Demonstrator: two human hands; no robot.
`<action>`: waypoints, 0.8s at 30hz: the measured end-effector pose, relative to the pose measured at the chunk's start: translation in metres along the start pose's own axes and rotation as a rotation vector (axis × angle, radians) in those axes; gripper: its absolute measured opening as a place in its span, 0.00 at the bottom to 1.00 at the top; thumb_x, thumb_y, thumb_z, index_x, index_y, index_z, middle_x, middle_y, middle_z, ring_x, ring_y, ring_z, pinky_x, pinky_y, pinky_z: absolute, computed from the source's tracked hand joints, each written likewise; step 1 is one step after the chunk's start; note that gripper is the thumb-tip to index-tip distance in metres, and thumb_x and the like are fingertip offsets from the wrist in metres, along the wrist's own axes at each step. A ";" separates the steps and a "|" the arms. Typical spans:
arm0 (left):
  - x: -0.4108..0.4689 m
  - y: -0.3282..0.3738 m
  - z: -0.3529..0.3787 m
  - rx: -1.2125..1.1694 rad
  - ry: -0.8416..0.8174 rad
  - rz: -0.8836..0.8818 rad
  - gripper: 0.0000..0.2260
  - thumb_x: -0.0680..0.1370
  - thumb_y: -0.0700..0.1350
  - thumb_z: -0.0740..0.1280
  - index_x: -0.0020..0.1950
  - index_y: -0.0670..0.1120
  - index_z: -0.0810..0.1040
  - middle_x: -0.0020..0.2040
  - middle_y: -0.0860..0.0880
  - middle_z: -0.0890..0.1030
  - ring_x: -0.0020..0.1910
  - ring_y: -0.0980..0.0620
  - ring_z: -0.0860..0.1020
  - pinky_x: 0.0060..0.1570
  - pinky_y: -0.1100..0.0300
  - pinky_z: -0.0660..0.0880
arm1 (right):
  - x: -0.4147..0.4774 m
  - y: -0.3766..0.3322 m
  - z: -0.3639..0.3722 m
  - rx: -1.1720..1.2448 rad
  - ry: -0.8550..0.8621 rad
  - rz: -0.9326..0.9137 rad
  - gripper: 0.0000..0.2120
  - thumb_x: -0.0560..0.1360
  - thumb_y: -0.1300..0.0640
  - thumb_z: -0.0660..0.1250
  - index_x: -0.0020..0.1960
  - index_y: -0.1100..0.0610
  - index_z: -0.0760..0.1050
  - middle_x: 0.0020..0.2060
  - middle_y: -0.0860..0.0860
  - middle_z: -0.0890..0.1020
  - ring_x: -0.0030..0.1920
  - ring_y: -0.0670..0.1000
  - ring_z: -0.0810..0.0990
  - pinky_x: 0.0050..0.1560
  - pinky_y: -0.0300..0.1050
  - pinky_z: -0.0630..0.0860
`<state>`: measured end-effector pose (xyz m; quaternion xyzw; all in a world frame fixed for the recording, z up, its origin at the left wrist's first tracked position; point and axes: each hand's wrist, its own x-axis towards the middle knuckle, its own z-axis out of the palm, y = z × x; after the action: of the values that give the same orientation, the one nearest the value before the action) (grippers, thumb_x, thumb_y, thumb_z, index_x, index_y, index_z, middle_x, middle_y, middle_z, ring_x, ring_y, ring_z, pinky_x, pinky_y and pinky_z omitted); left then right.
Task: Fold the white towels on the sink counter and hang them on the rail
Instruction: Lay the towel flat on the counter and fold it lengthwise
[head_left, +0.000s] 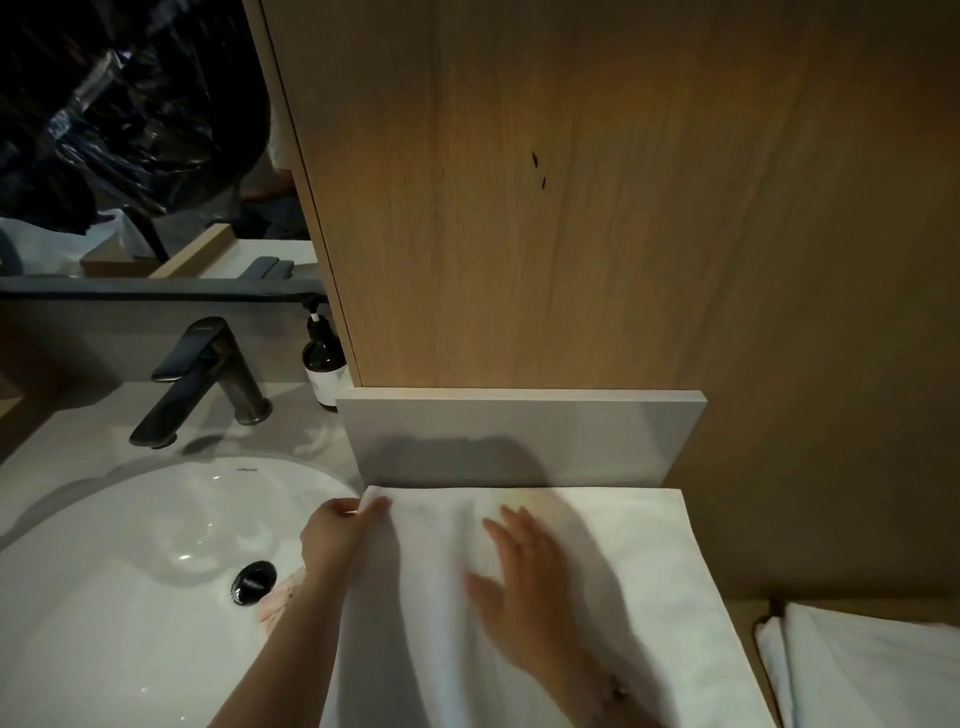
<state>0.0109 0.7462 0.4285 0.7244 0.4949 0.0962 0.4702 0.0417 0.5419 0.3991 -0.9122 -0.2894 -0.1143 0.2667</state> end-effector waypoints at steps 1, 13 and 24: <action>-0.005 -0.002 -0.001 0.007 -0.002 0.009 0.11 0.71 0.55 0.69 0.43 0.48 0.80 0.42 0.47 0.81 0.47 0.43 0.78 0.50 0.54 0.74 | -0.001 -0.011 0.005 -0.042 -0.102 -0.016 0.23 0.74 0.39 0.54 0.60 0.51 0.74 0.58 0.52 0.81 0.60 0.55 0.77 0.58 0.50 0.64; -0.008 -0.007 -0.001 0.228 0.113 0.196 0.10 0.79 0.45 0.61 0.54 0.41 0.77 0.54 0.40 0.79 0.54 0.39 0.75 0.50 0.53 0.68 | -0.002 -0.006 -0.002 -0.241 -0.449 0.019 0.32 0.80 0.41 0.38 0.60 0.48 0.79 0.61 0.47 0.79 0.63 0.49 0.76 0.66 0.47 0.56; -0.069 -0.030 0.039 0.762 -0.193 0.657 0.43 0.64 0.62 0.26 0.78 0.47 0.43 0.78 0.50 0.42 0.76 0.53 0.41 0.72 0.59 0.37 | -0.011 0.024 -0.018 -0.206 -0.409 0.160 0.36 0.79 0.38 0.36 0.65 0.55 0.75 0.66 0.50 0.74 0.67 0.51 0.71 0.66 0.46 0.57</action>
<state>-0.0177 0.6696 0.4068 0.9673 0.1951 -0.0156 0.1611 0.0461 0.5105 0.4008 -0.9588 -0.2509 0.0655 0.1163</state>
